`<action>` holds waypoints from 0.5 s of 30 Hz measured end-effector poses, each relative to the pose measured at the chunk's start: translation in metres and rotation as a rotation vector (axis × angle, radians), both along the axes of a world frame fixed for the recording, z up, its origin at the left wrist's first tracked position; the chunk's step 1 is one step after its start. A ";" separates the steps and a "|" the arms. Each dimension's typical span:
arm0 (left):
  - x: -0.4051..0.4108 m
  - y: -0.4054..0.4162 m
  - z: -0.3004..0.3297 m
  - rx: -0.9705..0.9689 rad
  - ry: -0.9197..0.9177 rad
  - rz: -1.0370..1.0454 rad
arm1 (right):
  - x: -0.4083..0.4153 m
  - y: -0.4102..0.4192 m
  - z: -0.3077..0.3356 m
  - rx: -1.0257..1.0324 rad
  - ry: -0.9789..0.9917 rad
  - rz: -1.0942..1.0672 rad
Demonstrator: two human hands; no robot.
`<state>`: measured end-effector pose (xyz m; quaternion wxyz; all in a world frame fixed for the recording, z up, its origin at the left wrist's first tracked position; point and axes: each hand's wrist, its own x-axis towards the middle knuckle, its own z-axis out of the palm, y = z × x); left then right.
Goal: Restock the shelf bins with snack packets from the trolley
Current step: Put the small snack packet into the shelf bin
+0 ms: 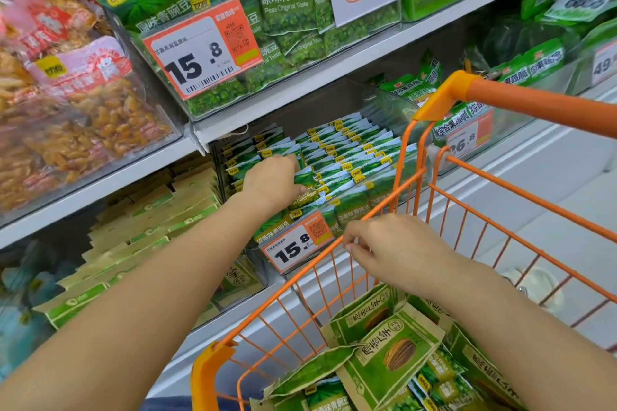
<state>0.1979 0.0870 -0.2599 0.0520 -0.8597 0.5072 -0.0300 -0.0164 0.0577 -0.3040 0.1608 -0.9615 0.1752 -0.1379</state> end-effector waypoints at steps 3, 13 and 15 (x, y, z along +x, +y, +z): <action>0.007 0.013 0.006 -0.154 0.095 0.016 | -0.001 0.000 0.000 0.007 0.019 0.002; 0.030 0.051 0.016 0.062 -0.118 0.003 | 0.000 0.001 -0.003 0.000 0.071 -0.005; 0.028 0.053 0.018 0.051 -0.240 0.026 | 0.000 0.000 -0.004 0.018 0.076 -0.011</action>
